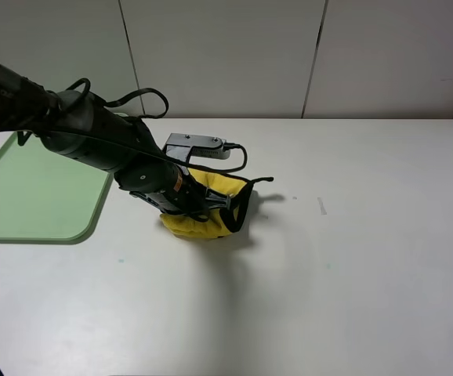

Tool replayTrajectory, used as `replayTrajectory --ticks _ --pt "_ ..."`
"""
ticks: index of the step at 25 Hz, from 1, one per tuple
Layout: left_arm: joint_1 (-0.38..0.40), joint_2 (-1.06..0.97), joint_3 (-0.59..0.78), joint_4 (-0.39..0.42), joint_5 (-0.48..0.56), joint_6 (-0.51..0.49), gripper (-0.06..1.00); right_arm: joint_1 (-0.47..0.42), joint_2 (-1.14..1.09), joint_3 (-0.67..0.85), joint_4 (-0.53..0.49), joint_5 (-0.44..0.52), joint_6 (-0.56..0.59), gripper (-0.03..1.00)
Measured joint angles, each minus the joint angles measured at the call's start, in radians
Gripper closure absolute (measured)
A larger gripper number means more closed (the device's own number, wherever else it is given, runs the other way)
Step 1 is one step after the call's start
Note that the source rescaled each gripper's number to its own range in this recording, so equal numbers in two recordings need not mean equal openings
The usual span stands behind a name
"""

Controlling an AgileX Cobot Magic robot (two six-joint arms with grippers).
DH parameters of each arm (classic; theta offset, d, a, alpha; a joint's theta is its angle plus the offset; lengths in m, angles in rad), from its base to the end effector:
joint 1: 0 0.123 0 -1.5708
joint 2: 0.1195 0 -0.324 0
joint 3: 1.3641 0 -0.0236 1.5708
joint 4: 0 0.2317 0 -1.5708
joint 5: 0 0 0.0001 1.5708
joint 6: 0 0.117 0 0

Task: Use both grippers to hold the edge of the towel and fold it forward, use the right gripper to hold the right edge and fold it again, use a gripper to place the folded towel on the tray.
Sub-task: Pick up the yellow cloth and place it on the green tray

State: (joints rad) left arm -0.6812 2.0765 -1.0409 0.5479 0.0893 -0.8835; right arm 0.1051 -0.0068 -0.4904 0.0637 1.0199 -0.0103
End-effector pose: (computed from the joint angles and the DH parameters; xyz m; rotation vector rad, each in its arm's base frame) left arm 0.3177 -0.2505 0.1113 0.4324 2.5904 -0.3053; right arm -0.0363 0.0026 0.2577 -0.1170 2.0039 0.1364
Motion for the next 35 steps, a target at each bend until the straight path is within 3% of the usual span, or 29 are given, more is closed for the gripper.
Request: replayTrajectory --ticks 9,16,27,35 --pt "0.002 -0.006 -0.004 0.0 0.04 -0.001 0.74 0.0 0.0 0.0 0.0 0.0 0.0 -0.03" --pt "0.056 -0.08 0.007 0.006 0.213 0.04 0.74 0.0 0.0 0.0 0.0 0.0 0.0 -0.03" --pt "0.219 -0.198 0.008 0.057 0.364 0.149 0.74 0.0 0.0 0.0 0.0 0.0 0.0 -0.03" --pt "0.358 -0.2 0.008 0.068 0.388 0.255 0.74 0.0 0.0 0.0 0.0 0.0 0.0 -0.03"
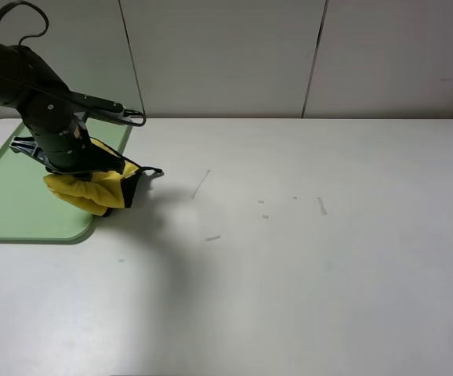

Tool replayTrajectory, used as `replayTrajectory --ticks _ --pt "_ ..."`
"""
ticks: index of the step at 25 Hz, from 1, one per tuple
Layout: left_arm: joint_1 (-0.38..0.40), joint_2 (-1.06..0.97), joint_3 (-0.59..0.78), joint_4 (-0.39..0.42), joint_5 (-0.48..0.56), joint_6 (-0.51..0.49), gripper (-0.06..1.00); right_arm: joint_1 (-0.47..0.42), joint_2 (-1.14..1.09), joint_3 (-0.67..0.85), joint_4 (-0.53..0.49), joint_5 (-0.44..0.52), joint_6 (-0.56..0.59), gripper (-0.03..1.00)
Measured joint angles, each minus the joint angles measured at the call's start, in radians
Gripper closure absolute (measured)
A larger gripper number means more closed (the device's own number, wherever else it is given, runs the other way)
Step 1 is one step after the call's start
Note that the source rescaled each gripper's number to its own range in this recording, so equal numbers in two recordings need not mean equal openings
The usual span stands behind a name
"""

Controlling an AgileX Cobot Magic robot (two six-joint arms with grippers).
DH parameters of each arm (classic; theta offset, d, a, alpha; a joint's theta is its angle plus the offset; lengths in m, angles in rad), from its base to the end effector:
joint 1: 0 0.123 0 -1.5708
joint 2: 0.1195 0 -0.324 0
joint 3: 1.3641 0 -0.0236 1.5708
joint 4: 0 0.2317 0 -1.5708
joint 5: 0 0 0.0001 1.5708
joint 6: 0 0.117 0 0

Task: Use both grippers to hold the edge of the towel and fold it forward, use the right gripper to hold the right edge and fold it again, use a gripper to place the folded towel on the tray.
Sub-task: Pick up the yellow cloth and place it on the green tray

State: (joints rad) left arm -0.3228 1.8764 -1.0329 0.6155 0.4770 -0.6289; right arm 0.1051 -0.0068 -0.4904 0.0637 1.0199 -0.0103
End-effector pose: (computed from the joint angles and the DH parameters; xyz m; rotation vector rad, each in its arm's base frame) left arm 0.3548 -0.0859 0.1731 0.2643 2.6618 0.2446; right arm -0.0363 0.0026 0.2577 -0.1170 2.0039 0.1364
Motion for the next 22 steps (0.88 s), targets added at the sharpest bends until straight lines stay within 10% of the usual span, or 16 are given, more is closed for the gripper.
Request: replayTrajectory --ticks 22 --pt "0.17 0.0 0.0 0.12 -0.021 0.011 0.75 0.0 0.0 0.0 0.0 0.0 0.0 -0.03"
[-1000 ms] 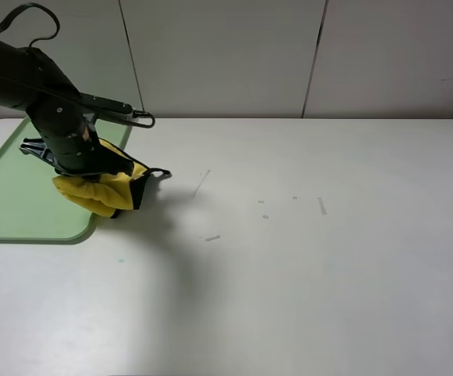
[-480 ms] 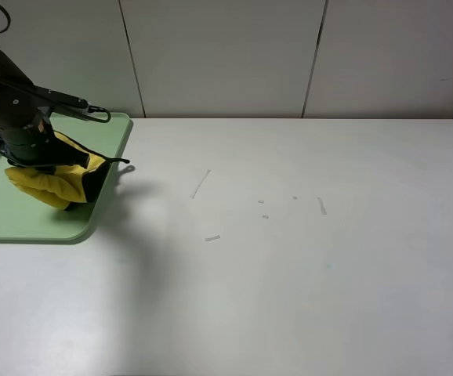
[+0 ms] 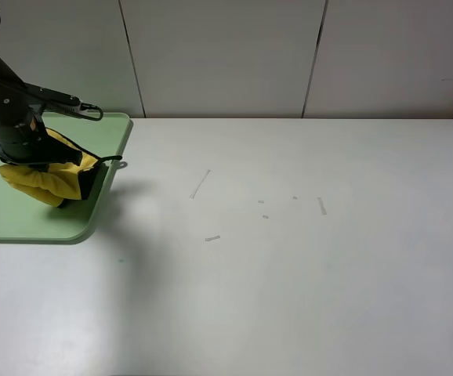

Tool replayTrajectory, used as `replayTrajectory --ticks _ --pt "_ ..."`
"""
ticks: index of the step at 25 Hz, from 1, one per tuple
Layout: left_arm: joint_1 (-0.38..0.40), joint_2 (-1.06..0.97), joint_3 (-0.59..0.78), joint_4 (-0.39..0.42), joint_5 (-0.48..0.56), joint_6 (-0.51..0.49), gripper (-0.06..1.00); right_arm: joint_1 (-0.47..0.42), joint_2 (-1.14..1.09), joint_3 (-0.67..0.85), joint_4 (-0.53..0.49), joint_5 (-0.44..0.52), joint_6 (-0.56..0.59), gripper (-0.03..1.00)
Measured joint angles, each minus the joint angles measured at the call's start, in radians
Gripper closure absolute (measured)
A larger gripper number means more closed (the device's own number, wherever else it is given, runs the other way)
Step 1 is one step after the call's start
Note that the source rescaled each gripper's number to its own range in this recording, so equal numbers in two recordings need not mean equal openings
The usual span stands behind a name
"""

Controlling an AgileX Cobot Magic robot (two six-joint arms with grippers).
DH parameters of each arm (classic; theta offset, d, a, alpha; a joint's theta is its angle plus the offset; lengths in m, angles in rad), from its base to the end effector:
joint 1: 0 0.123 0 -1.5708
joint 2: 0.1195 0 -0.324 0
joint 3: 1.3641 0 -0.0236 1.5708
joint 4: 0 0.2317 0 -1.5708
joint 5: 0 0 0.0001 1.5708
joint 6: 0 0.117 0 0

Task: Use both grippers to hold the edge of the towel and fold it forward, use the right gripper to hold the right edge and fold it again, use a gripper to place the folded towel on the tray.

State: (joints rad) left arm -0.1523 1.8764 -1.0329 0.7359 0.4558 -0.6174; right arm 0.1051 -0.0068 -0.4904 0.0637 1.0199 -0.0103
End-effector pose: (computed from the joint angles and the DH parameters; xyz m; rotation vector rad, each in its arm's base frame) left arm 0.3695 -0.0217 0.1764 0.1926 2.6354 0.3714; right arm -0.0363 0.0026 0.2577 -0.1170 2.0039 0.1364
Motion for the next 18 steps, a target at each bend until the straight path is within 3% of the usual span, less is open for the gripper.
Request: replayTrajectory --ticks 5,7,10,12,14,18 --pt "0.0 0.0 0.0 0.0 0.0 0.0 0.73 0.0 0.0 0.0 0.0 0.0 0.0 -0.03" --pt "0.0 0.0 0.0 0.007 -0.001 0.002 0.61 0.0 0.0 0.0 0.0 0.0 0.0 -0.03" --pt "0.0 0.0 0.0 0.038 -0.005 0.031 0.24 0.0 0.0 0.0 0.0 0.0 0.0 -0.03" --pt "0.0 0.0 0.0 0.052 -0.005 0.039 0.07 0.0 0.0 0.0 0.0 0.0 0.0 -0.03" --pt "0.0 0.0 0.0 0.057 -0.004 0.041 -0.01 0.0 0.0 0.0 0.0 0.0 0.0 -0.03" --pt "0.0 0.0 0.0 0.058 -0.002 0.043 -0.05 0.0 0.0 0.0 0.0 0.0 0.0 -0.03"
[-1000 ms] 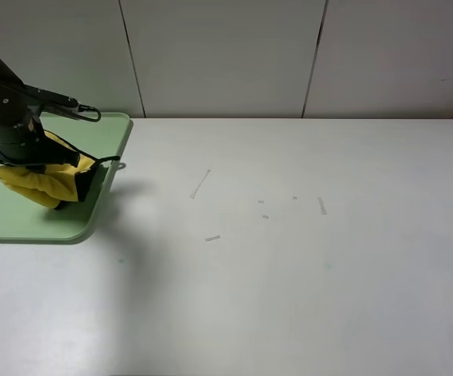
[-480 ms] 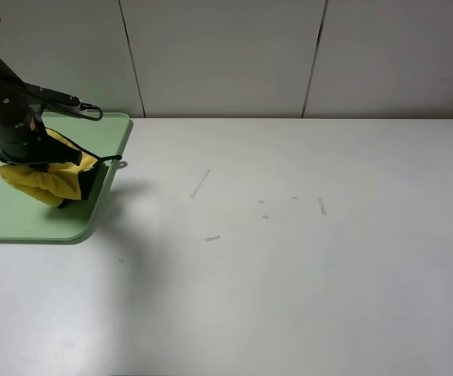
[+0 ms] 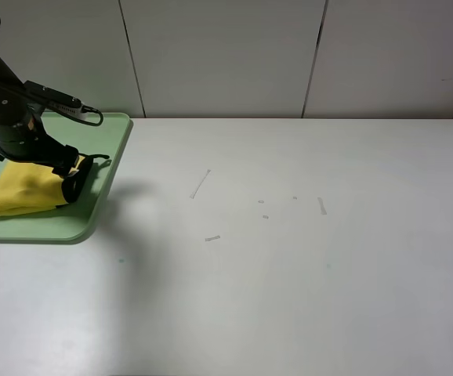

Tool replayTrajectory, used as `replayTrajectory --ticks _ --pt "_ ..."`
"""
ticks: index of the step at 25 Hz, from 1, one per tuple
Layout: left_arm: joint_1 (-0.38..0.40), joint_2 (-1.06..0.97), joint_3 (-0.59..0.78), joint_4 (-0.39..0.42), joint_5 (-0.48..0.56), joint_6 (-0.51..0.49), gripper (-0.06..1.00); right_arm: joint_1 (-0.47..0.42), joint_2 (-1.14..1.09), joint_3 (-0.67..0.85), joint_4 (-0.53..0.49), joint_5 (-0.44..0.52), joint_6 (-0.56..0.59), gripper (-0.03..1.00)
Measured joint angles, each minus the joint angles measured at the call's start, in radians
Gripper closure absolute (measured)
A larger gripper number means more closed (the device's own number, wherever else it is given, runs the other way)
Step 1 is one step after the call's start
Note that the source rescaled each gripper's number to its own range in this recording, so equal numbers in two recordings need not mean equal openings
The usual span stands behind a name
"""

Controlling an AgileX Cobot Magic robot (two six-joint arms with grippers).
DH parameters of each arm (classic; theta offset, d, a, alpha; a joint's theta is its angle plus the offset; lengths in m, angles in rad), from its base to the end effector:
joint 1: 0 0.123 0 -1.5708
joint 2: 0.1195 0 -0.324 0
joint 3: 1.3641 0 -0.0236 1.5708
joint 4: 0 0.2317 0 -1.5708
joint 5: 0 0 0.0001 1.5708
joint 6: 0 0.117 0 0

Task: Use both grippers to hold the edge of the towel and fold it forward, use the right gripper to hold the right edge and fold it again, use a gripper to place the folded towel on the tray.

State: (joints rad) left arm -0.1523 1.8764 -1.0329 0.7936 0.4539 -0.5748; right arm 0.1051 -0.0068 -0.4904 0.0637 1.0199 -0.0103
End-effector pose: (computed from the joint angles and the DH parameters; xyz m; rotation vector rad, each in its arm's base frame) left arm 0.3713 -0.0199 0.1780 0.3130 2.6122 0.4257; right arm -0.0363 0.0026 0.2577 -0.1170 2.0039 0.1364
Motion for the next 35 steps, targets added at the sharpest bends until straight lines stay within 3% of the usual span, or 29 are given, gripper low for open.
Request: replayTrajectory --ticks 16,28,35 --pt "0.0 -0.039 0.018 0.004 0.019 0.002 -0.06 0.0 0.0 0.0 0.0 0.0 0.0 -0.03" --pt "0.0 -0.301 0.182 -0.006 -0.083 0.002 -0.06 0.0 0.0 0.0 0.0 0.0 0.0 -0.03" --pt "0.0 -0.538 0.331 -0.007 -0.089 0.002 -0.06 0.0 0.0 0.0 0.0 0.0 0.0 -0.03"
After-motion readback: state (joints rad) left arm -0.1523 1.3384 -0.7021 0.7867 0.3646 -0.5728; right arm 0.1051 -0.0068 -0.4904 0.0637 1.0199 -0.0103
